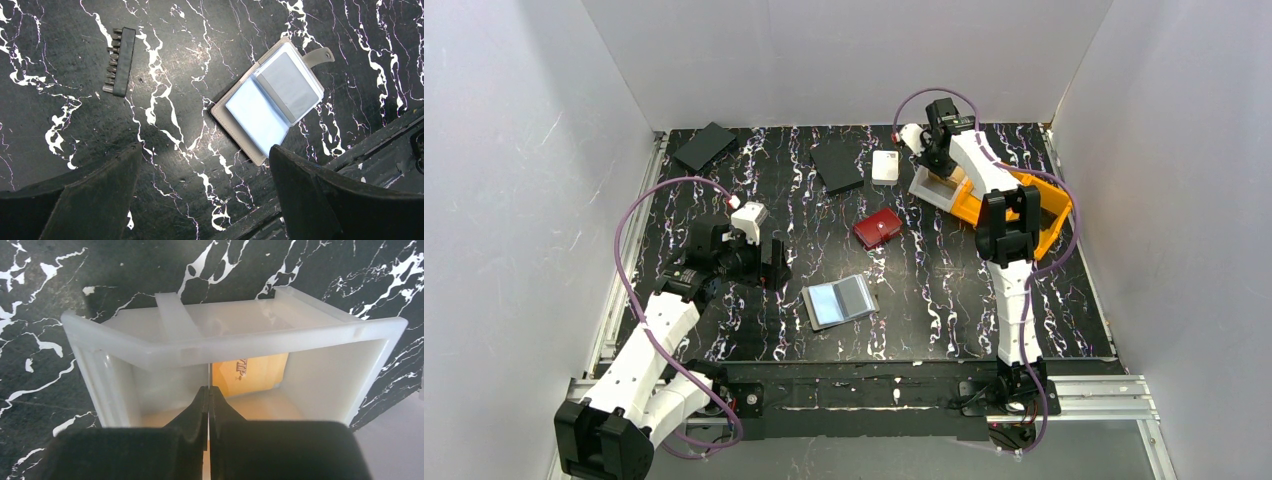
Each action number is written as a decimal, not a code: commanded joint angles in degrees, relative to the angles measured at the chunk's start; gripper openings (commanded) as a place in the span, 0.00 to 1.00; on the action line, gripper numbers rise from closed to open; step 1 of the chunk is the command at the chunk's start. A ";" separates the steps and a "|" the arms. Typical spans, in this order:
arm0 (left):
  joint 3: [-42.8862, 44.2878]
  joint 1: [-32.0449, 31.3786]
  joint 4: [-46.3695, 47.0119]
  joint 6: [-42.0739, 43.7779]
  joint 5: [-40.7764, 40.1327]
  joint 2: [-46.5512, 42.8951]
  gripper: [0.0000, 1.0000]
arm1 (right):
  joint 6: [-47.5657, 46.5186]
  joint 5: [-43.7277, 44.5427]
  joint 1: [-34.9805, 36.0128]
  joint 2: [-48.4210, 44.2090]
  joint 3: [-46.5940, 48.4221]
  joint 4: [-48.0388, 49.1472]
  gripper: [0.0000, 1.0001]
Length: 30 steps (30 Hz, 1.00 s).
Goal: Take the credit cards out of the card holder
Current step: Place the credit card in the storage box.
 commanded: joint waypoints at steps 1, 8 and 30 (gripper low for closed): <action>1.02 0.10 -1.11 0.83 -0.69 0.66 0.98 | 0.26 1.80 -0.78 1.29 1.82 2.78 0.01; 1.05 0.12 -1.26 1.00 -1.20 1.38 0.98 | 0.26 2.98 -1.97 2.23 2.30 5.08 0.01; 1.13 0.11 -1.61 1.22 -1.98 2.32 0.98 | -0.27 -1.27 -3.02 1.49 2.94 6.02 0.01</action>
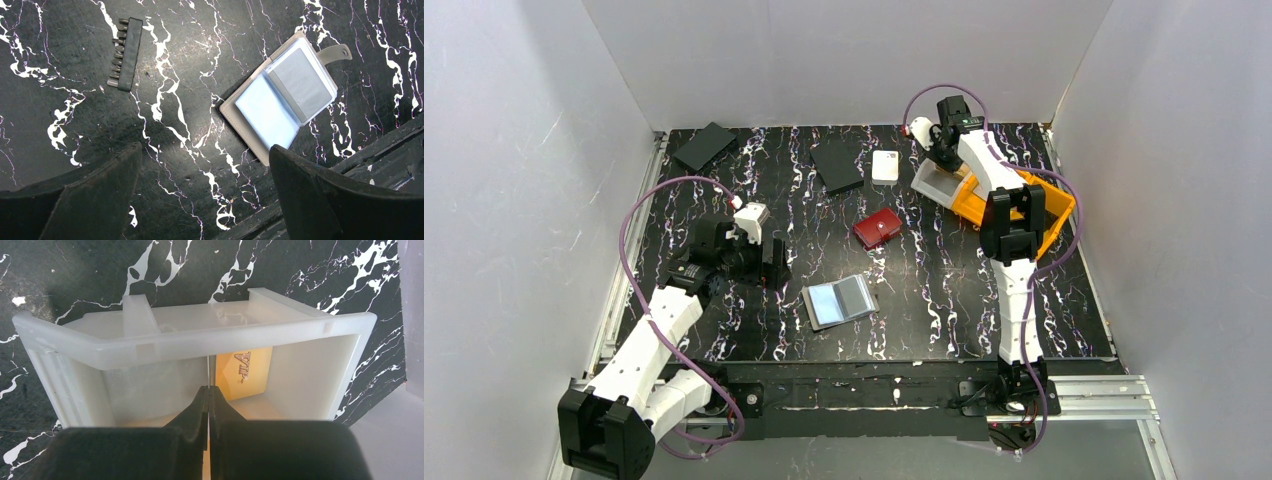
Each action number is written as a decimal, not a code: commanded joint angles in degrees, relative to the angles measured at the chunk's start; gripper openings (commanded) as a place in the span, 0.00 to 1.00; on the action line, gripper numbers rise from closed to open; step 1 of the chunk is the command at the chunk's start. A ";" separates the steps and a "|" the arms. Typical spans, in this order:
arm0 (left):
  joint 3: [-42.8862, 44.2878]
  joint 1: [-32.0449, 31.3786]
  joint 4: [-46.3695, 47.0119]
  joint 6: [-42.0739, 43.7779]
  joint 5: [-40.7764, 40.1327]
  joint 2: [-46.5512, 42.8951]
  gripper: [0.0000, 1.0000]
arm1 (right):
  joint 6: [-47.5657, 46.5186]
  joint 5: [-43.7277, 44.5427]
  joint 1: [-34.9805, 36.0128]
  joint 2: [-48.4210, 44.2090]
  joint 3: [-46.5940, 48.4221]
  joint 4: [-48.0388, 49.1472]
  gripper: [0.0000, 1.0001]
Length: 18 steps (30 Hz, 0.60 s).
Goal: Take the credit cards out of the card holder
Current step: Place the credit card in the storage box.
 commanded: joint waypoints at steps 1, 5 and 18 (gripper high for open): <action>1.12 0.10 -1.57 1.01 -0.56 -0.24 0.98 | 0.04 -0.49 -0.36 0.79 2.87 1.11 0.01; 1.12 0.10 -1.68 1.05 -0.73 -0.23 0.98 | -0.30 1.88 -0.39 1.54 3.33 2.69 0.01; 1.22 0.12 -1.66 1.15 -0.87 0.06 0.98 | -0.33 4.03 -0.42 1.34 2.33 5.52 0.18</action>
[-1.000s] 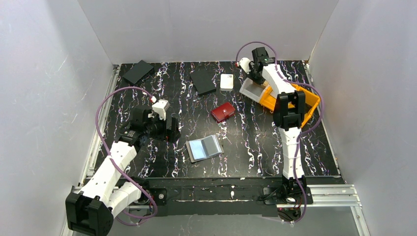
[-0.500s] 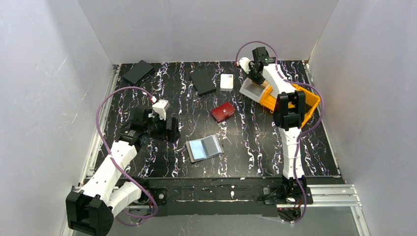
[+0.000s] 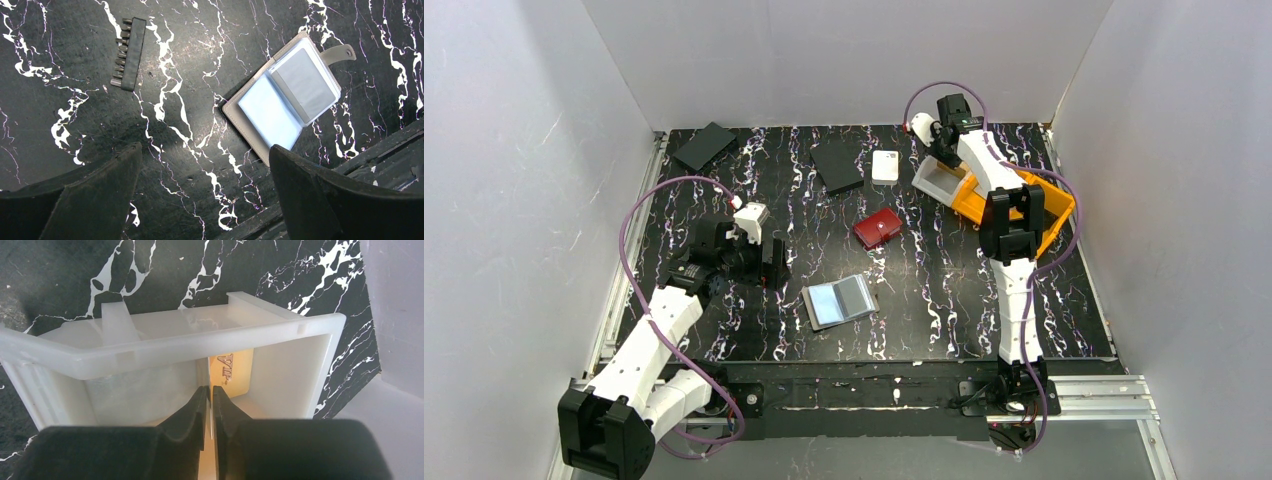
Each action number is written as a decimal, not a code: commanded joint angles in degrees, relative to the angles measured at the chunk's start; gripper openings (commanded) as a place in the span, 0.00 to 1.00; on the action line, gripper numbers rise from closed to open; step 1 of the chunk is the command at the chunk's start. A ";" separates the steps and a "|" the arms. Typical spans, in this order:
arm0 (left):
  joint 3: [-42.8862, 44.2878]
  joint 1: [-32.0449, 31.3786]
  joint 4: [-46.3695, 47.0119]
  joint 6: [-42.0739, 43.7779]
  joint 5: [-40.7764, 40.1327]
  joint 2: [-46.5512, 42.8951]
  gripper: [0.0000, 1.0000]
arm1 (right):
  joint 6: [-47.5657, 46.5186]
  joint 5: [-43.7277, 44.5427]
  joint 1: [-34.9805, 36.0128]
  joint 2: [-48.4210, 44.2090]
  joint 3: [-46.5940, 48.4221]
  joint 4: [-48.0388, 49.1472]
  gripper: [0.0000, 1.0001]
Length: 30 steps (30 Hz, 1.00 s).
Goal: Take the credit cards out of the card holder
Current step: Place the credit card in the storage box.
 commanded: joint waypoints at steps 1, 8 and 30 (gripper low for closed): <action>1.20 0.08 -1.64 0.89 -0.34 -0.02 0.98 | -0.31 0.84 -0.40 0.61 1.64 2.44 0.18; 1.20 0.15 -1.72 0.94 -0.34 0.03 0.98 | -0.18 2.41 -0.47 0.41 1.13 3.78 0.29; 1.06 0.13 -0.86 -0.11 1.01 -0.82 0.98 | 5.67 7.82 -0.47 -5.50 -3.16 8.93 0.39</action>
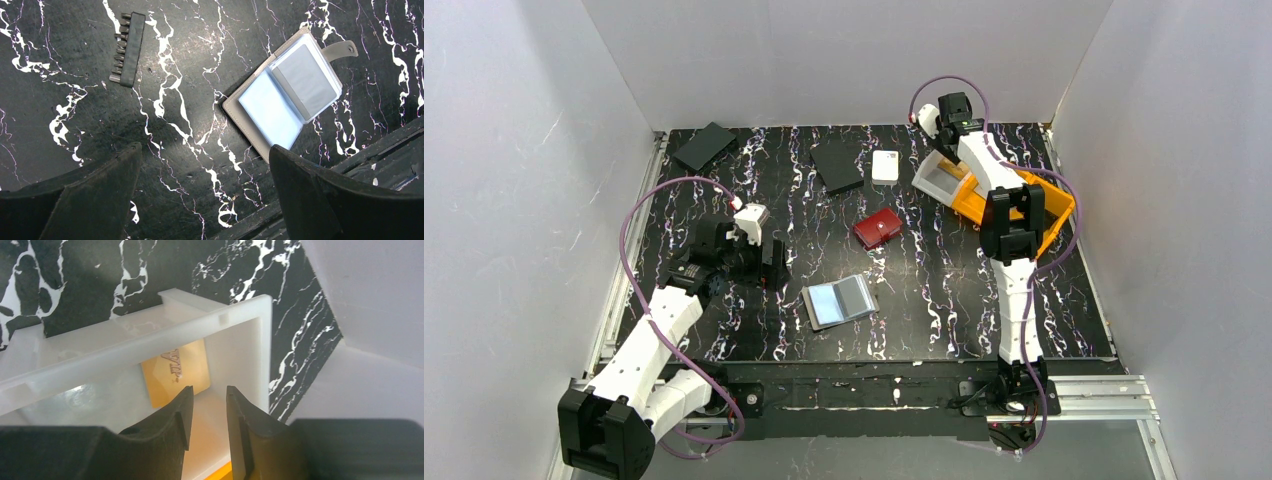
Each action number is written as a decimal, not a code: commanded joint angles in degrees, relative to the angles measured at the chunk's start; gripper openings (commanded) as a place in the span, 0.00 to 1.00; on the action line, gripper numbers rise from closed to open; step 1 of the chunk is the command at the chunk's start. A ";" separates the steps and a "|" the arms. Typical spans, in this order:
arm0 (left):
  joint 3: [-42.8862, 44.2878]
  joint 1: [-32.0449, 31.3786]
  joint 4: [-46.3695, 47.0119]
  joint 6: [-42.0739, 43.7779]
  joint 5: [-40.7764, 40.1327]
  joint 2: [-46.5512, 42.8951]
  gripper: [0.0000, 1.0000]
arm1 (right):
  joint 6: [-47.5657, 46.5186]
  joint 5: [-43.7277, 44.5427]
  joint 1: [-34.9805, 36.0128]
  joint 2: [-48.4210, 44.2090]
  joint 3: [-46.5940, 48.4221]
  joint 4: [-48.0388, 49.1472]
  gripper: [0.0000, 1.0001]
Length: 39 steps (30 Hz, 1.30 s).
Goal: Take the credit cards out of the card holder
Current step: Place the credit card in the storage box, then reset both arms
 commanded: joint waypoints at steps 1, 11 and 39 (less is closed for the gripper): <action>0.98 0.16 0.25 -0.70 1.27 -0.89 0.98 | 2.98 -2.44 -0.30 -6.25 -2.53 0.30 0.39; 3.51 0.39 -1.40 -8.01 0.91 3.08 0.98 | 10.49 -17.04 -0.38 -23.97 -17.10 -2.41 0.42; -6.39 -15.85 8.94 -39.04 5.72 -10.91 0.98 | 30.25 -79.09 -15.26 -80.25 -85.49 28.21 0.95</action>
